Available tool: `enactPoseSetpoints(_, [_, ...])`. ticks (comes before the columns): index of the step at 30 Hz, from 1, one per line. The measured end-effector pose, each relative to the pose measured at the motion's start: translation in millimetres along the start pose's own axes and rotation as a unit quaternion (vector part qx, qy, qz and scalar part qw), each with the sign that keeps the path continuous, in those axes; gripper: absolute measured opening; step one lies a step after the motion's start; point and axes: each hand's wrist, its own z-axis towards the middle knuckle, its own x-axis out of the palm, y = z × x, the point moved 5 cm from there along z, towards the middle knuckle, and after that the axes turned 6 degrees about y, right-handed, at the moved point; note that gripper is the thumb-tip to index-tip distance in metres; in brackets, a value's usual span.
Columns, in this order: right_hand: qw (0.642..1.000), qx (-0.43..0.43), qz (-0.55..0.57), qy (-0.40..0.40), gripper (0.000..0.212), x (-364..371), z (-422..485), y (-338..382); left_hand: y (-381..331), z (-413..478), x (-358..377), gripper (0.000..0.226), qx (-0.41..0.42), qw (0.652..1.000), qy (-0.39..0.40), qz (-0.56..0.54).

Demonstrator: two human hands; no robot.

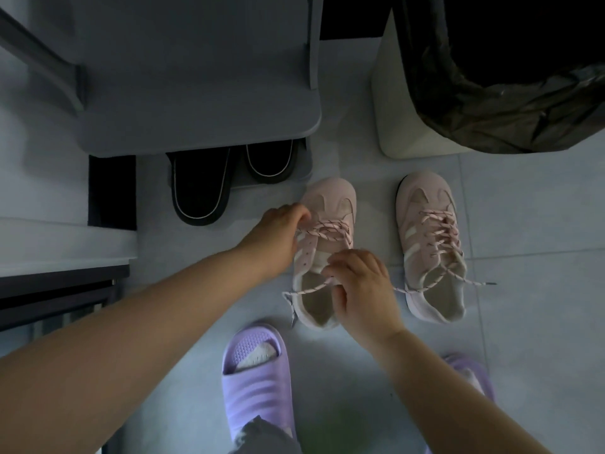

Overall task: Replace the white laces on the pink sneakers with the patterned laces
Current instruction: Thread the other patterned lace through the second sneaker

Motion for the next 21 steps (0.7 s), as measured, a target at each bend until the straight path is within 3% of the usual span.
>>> enactPoseSetpoints(7, [0.995,0.031,0.091,-0.040,0.027,-0.7,5.8,18.2,10.0,9.8,-4.7,0.015,-0.064,0.997,0.042,0.013])
enactPoseSetpoints(9, [0.988,0.066,0.134,-0.045,0.023,-4.4,11.2,23.6,11.2,8.2,-13.9,0.011,-0.068,0.995,0.048,-0.053])
enactPoseSetpoints(10, [0.980,0.104,0.164,-0.039,0.018,-3.6,14.5,24.7,8.8,5.3,-17.0,0.008,-0.072,0.986,0.053,-0.137])
enactPoseSetpoints(11, [0.970,0.138,0.200,-0.019,0.014,-0.2,17.2,25.8,3.7,1.1,-18.3,0.007,-0.080,0.963,0.062,-0.249])
enactPoseSetpoints(13, [0.947,0.168,0.274,0.025,0.022,4.9,23.7,35.3,-6.4,-6.3,-18.6,0.010,-0.104,0.879,0.080,-0.459])
enactPoseSetpoints(15, [0.888,0.206,0.407,0.064,0.026,9.9,27.8,43.7,-9.5,-10.4,-19.5,0.012,-0.117,0.811,0.089,-0.567])
enactPoseSetpoints(16, [0.846,0.227,0.474,0.085,0.021,12.3,27.5,46.3,-9.7,-12.0,-21.7,0.012,-0.117,0.797,0.094,-0.585])
enactPoseSetpoints(17, [0.816,0.242,0.513,0.109,0.014,12.7,25.5,47.2,-8.1,-12.9,-24.5,0.012,-0.115,0.797,0.097,-0.585])
enactPoseSetpoints(18, [0.810,0.245,0.514,0.136,0.014,10.6,22.6,45.6,-3.8,-13.4,-27.3,0.010,-0.115,0.811,0.092,-0.566])
enactPoseSetpoints(21, [0.822,0.251,0.474,0.190,0.028,2.4,17.5,27.4,14.5,-14.2,-32.4,0.014,-0.134,0.886,0.062,-0.440])
